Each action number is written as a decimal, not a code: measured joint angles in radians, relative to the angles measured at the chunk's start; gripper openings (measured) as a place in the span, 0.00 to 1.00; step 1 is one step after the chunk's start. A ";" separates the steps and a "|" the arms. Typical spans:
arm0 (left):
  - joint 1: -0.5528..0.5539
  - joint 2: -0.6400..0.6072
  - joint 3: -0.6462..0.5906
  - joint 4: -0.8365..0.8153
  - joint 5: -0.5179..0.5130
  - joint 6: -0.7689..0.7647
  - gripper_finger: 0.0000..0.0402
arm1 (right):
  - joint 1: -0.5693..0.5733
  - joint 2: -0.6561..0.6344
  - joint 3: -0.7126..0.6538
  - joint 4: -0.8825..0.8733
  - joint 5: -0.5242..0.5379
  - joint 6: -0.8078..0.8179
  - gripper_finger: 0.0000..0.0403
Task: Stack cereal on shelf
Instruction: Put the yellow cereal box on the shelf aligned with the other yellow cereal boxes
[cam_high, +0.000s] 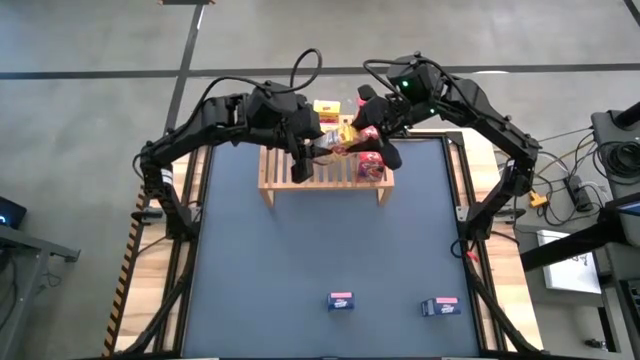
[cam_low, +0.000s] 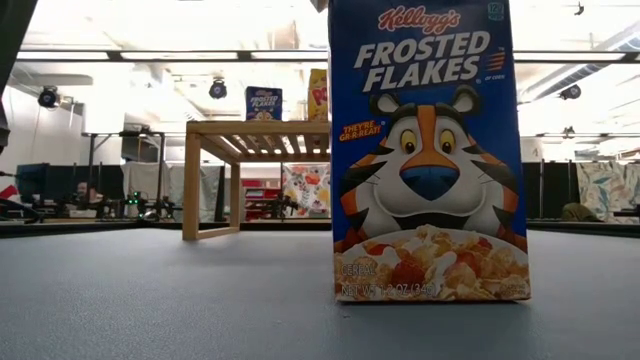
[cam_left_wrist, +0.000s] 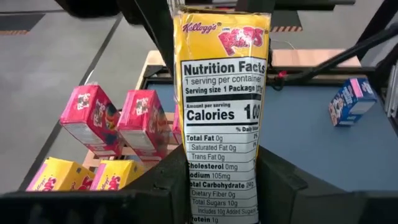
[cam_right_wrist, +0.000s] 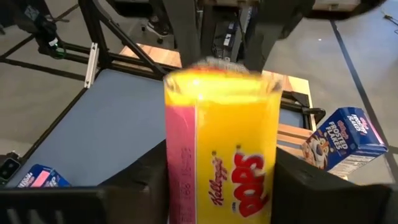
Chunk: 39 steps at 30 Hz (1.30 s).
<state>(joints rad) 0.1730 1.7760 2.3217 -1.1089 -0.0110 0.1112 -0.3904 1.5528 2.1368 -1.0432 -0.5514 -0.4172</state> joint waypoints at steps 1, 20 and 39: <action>0.000 0.000 -0.001 -0.005 0.005 0.006 0.30 | 0.000 -0.001 0.000 0.002 -0.002 0.003 0.46; 0.006 -0.233 -0.442 0.366 0.090 0.064 0.35 | 0.000 -0.198 0.000 -0.019 0.117 -0.002 0.79; 0.139 -0.447 -1.522 1.897 0.317 -0.117 0.36 | 0.000 -0.282 -0.010 -0.066 0.115 0.028 0.75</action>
<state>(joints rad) 0.3116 1.3285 0.7998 0.7879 0.3063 -0.0058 -0.3904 1.2705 2.1268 -1.1096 -0.4365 -0.3890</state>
